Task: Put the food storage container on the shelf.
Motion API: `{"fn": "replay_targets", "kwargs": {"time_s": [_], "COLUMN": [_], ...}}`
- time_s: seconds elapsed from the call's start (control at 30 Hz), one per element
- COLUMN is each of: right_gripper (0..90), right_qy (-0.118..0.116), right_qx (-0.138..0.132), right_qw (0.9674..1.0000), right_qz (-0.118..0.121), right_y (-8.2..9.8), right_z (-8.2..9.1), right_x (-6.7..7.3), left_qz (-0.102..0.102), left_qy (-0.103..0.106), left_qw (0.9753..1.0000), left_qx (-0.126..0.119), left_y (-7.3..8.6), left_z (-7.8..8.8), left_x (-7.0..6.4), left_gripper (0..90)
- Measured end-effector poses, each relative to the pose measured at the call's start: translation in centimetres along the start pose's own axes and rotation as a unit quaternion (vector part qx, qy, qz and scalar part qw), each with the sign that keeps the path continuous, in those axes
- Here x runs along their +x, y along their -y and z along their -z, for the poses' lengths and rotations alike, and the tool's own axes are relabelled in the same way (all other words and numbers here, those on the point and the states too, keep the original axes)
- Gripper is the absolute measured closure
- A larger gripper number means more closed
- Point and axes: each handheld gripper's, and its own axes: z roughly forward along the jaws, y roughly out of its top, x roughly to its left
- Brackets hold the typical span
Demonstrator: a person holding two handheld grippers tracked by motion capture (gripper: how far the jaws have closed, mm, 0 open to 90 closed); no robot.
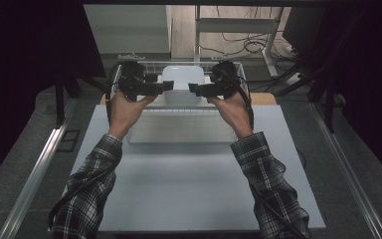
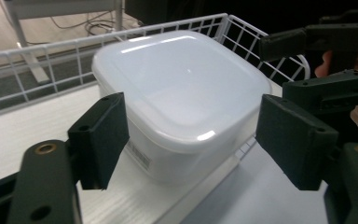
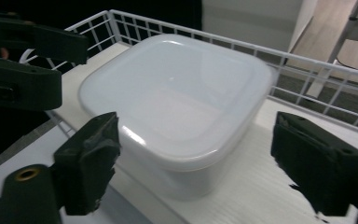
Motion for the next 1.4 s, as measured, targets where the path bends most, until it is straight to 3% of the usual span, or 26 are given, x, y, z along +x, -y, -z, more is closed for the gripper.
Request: {"fn": "replay_targets", "kwargs": {"time_s": [0.2,0.47,0.8,1.0,1.2,1.4], "right_gripper": [6.4,1.9,0.4,0.5,0.5,0.5], "right_qy": [0.005,0.000,-0.004,-0.013,-0.024,-0.032], "right_qx": [0.007,0.014,0.010,0.002,0.007,0.013], "right_qw": [0.9997,0.9993,0.9992,0.9989,0.9982,0.9977], "right_qz": [0.021,0.034,0.038,0.046,0.054,0.059], "right_y": [0.5,1.7,3.4,4.9,6.4,7.8], "right_z": [0.2,0.2,1.1,1.8,2.2,2.5], "right_x": [0.8,1.1,1.2,1.4,1.9,2.4], "left_qz": [-0.006,-0.029,-0.036,-0.046,-0.066,-0.075], "left_qy": [0.016,0.020,0.030,0.040,0.047,0.057], "left_qw": [0.9997,0.9989,0.9986,0.9976,0.9960,0.9951], "left_qx": [0.019,0.031,0.025,0.034,0.036,0.031], "left_y": [1.2,2.5,4.4,5.5,7.1,8.6], "left_z": [0.2,0.5,0.6,0.8,1.1,1.2], "left_x": [-0.4,-1.1,-1.3,-1.7,-2.7,-3.4], "left_gripper": [14.2,6.4,4.2,3.8,3.0,2.6]}}
